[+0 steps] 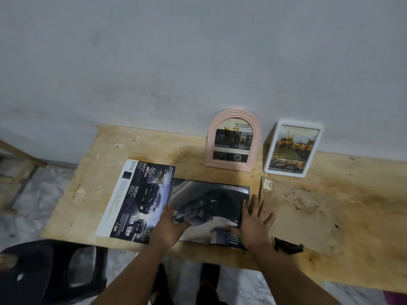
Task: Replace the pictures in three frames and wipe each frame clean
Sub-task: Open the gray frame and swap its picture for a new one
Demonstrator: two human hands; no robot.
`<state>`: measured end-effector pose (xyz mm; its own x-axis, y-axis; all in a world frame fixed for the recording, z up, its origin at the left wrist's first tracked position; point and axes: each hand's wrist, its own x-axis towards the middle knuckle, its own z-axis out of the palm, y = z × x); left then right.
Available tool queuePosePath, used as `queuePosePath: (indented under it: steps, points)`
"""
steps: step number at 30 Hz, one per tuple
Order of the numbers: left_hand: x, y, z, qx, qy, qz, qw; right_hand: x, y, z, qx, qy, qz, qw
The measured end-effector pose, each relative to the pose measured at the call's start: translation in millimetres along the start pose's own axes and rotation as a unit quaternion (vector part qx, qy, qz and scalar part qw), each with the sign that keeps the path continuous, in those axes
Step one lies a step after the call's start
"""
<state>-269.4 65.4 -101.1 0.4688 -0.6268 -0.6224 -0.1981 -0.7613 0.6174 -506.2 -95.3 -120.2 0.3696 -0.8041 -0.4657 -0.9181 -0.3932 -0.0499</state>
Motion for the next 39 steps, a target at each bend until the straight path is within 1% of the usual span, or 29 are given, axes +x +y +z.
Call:
queuePosePath:
  steps: [4, 6, 7, 8, 9, 10, 11, 12, 13, 14, 16, 17, 19, 22, 24, 26, 28, 29, 31, 33, 36, 39]
  points:
    - [4.2, -4.9, 6.9, 0.035, 0.004, 0.012, 0.999, -9.9, 0.0, -1.9, 0.036, 0.048, -0.010, 0.998]
    - [6.9, -6.1, 7.5, 0.046, 0.003, 0.001, 0.999, -14.5, 0.8, -4.5, 0.072, 0.076, -0.027, 0.994]
    - [5.9, -4.7, 7.4, 0.055, 0.002, -0.007, 0.998, -17.4, 0.3, -7.9, 0.121, 0.083, -0.038, 0.988]
    - [6.0, -4.5, 8.2, 0.071, 0.012, -0.011, 0.997, -20.7, -1.4, -13.8, 0.203, 0.079, -0.054, 0.974]
    - [5.6, -4.0, 8.8, 0.094, 0.033, -0.005, 0.995, -24.9, -4.8, -23.5, 0.303, 0.062, -0.072, 0.948]
    - [1.9, 0.8, 8.4, 0.103, 0.069, 0.012, 0.992, -29.5, -7.5, -35.1, 0.398, 0.038, -0.091, 0.912]
    - [-0.4, 4.3, 8.5, 0.084, 0.114, 0.034, 0.989, -33.4, -9.0, -48.2, 0.472, 0.022, -0.108, 0.874]
    - [-3.1, 9.6, 8.1, 0.032, 0.152, 0.052, 0.987, -35.8, -9.2, -61.7, 0.525, 0.011, -0.123, 0.842]
    - [-8.0, 18.1, 5.8, -0.040, 0.171, 0.059, 0.983, -37.4, -8.7, -76.4, 0.560, -0.001, -0.129, 0.818]
    - [-12.3, 27.6, 0.8, -0.112, 0.174, 0.050, 0.977, -38.1, -8.3, -91.1, 0.586, -0.015, -0.132, 0.800]
    - [-15.1, 38.7, -12.3, -0.228, 0.160, 0.022, 0.960, -37.4, -10.6, -120.1, 0.609, -0.045, -0.129, 0.781]
    - [-17.5, 42.8, -20.5, -0.263, 0.158, 0.009, 0.952, -35.4, -14.2, -133.7, 0.604, -0.055, -0.127, 0.785]
    - [-19.0, 37.7, -36.2, -0.310, 0.184, -0.012, 0.933, -28.8, -25.8, -156.4, 0.580, -0.067, -0.127, 0.802]
    - [-26.6, 28.1, -67.7, -0.349, 0.266, -0.047, 0.897, -12.9, -54.4, -177.0, 0.572, -0.113, -0.117, 0.804]
    - [-32.9, 17.0, -93.2, -0.384, 0.310, -0.062, 0.867, -2.4, -84.9, -182.2, 0.551, -0.135, -0.114, 0.815]
    - [-40.4, 0.7, -118.5, -0.438, 0.328, -0.076, 0.834, 9.2, -126.3, -180.2, 0.534, -0.124, -0.109, 0.830]
    - [-41.0, -24.4, -141.6, -0.457, 0.359, -0.103, 0.807, 20.7, -174.8, -174.3, 0.508, -0.084, -0.114, 0.850]
    - [-40.2, -36.6, -152.9, -0.459, 0.369, -0.115, 0.800, 27.5, -199.9, -169.4, 0.488, -0.060, -0.127, 0.862]
    - [-39.8, -60.7, -175.0, -0.453, 0.385, -0.131, 0.794, 37.2, -249.7, -160.9, 0.445, -0.017, -0.169, 0.879]
    - [-42.8, -81.2, -196.8, -0.427, 0.405, -0.147, 0.795, 46.7, -297.6, -151.2, 0.397, 0.000, -0.207, 0.894]
    - [-41.6, -118.0, -225.4, -0.396, 0.390, -0.166, 0.815, 64.3, -362.8, -134.1, 0.336, -0.006, -0.238, 0.911]
    - [-30.5, -161.7, -243.4, -0.363, 0.357, -0.177, 0.842, 87.6, -414.5, -114.2, 0.306, -0.010, -0.233, 0.923]
